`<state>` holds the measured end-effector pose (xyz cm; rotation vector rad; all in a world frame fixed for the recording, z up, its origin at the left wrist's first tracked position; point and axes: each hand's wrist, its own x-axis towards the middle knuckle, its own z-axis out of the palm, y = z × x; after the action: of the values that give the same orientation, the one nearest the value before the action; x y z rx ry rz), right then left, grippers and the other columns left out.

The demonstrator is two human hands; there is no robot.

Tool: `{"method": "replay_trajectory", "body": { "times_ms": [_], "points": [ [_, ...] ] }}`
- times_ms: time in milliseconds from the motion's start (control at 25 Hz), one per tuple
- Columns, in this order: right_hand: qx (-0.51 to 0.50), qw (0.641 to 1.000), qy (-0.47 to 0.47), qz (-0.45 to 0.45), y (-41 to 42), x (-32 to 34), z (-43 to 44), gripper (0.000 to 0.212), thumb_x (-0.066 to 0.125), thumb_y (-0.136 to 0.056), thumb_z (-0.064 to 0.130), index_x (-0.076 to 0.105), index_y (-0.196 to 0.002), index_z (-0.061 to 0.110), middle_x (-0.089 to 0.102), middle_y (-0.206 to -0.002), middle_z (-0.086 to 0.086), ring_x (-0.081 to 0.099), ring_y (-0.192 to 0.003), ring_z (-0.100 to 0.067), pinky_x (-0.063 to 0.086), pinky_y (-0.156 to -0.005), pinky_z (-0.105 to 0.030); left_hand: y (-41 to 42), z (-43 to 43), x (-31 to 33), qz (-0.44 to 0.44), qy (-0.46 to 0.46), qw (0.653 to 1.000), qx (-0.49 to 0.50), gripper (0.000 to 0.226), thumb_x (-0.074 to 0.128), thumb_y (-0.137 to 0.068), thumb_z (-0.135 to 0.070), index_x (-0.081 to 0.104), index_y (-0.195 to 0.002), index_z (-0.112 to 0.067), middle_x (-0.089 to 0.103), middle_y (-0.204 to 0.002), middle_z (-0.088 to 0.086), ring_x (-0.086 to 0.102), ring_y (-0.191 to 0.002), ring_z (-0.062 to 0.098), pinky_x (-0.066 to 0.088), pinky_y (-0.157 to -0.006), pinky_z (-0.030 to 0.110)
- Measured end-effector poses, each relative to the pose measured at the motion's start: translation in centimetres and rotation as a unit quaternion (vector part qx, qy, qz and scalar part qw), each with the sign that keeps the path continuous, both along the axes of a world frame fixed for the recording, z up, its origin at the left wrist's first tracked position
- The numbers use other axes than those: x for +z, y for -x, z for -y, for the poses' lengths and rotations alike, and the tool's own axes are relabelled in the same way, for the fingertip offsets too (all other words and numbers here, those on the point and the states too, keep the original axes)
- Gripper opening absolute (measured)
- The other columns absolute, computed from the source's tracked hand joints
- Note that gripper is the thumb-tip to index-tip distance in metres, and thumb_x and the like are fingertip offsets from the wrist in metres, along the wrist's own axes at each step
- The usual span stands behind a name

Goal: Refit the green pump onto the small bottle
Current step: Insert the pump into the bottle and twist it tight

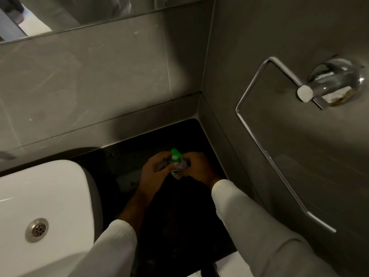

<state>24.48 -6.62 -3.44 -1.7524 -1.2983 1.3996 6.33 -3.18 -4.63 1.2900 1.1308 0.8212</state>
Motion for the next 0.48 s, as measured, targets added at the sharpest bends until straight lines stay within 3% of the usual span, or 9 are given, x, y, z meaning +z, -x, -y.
{"method": "replay_trajectory", "body": {
  "times_ms": [80, 160, 240, 360, 480],
  "points": [
    [0.007, 1.000, -0.010, 0.015, 0.2, 0.2, 0.0, 0.032, 0.087, -0.077, 0.023, 0.078, -0.107, 0.023, 0.080, -0.104, 0.002, 0.077, -0.096, -0.014, 0.063, -0.084, -0.031, 0.2, 0.5, -0.3, -0.004, 0.000, 1.000, -0.016, 0.037, 0.081, -0.084, -0.013, 0.075, -0.107, -0.041, 0.074, -0.117, -0.009, 0.071, -0.109, 0.009, 0.057, -0.096, 0.033],
    [0.008, 1.000, -0.009, 0.017, 0.2, 0.3, 0.0, 0.033, 0.087, -0.078, 0.020, 0.078, -0.110, 0.019, 0.080, -0.107, -0.002, 0.076, -0.100, -0.019, 0.062, -0.088, -0.034, 0.4, 0.7, -0.2, -0.031, -0.050, 0.997, -0.041, 0.042, 0.080, -0.085, -0.019, 0.071, -0.110, -0.051, 0.068, -0.122, -0.025, 0.065, -0.113, -0.003, 0.054, -0.093, 0.016],
    [0.004, 1.000, -0.011, 0.021, 0.3, 0.4, 0.0, 0.024, 0.082, -0.083, 0.017, 0.078, -0.107, 0.015, 0.079, -0.105, -0.005, 0.076, -0.100, -0.024, 0.062, -0.088, -0.038, 0.5, 0.8, 0.1, -0.074, -0.083, 0.994, -0.019, 0.041, 0.085, -0.081, -0.028, 0.069, -0.113, -0.048, 0.068, -0.118, -0.021, 0.067, -0.109, -0.002, 0.054, -0.087, 0.011],
    [-0.001, 1.000, 0.006, 0.028, 0.8, 0.7, -0.2, 0.017, 0.073, -0.091, 0.014, 0.076, -0.104, 0.005, 0.077, -0.105, -0.015, 0.074, -0.101, -0.034, 0.061, -0.089, -0.045, -0.1, 0.8, 1.1, -0.171, -0.134, 0.976, 0.025, 0.024, 0.085, -0.078, -0.039, 0.071, -0.096, -0.039, 0.069, -0.096, -0.019, 0.068, -0.088, -0.003, 0.055, -0.072, 0.012],
    [0.043, 0.995, 0.029, 0.080, 1.1, 1.0, -0.6, 0.026, 0.073, -0.094, 0.019, 0.075, -0.116, 0.005, 0.075, -0.118, -0.016, 0.071, -0.111, -0.034, 0.055, -0.104, -0.047, -0.5, -0.2, 2.5, -0.183, -0.260, 0.947, -0.042, 0.016, 0.075, -0.081, -0.030, 0.068, -0.095, -0.029, 0.066, -0.093, -0.018, 0.063, -0.085, -0.009, 0.046, -0.076, 0.003]
  ]
}}
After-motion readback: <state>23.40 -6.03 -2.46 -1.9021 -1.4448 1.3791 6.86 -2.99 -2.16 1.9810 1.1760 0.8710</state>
